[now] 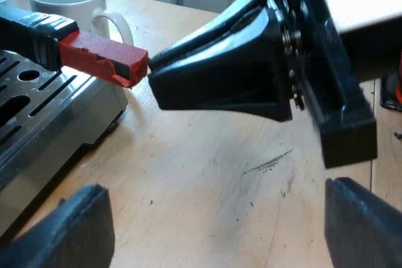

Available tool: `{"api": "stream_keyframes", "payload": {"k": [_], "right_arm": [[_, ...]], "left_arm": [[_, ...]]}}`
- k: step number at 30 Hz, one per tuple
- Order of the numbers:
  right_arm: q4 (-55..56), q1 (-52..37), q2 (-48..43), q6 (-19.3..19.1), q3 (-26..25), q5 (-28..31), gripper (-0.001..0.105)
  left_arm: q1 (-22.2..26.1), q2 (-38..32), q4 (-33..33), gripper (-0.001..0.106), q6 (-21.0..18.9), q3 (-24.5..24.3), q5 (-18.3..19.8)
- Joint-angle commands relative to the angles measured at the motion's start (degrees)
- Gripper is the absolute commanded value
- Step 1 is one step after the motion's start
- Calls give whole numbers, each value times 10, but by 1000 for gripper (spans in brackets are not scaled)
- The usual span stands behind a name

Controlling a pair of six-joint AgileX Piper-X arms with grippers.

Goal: Grind coffee beans and then tamp

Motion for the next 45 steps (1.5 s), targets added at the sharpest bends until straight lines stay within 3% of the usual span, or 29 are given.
{"api": "stream_keyframes", "payload": {"k": [1, 20, 26, 45], "right_arm": [[-4, 0, 7, 1, -1, 20, 16], [-51, -47, 11, 1, -1, 53, 16], [-51, -48, 11, 1, -1, 111, 16], [-46, -38, 11, 1, -1, 89, 16]], "left_arm": [[-2, -1, -12, 71, 0, -1, 4], [-2, -1, -12, 71, 0, -1, 4], [-2, -1, -12, 71, 0, -1, 4], [-2, -1, -12, 71, 0, -1, 4]]}}
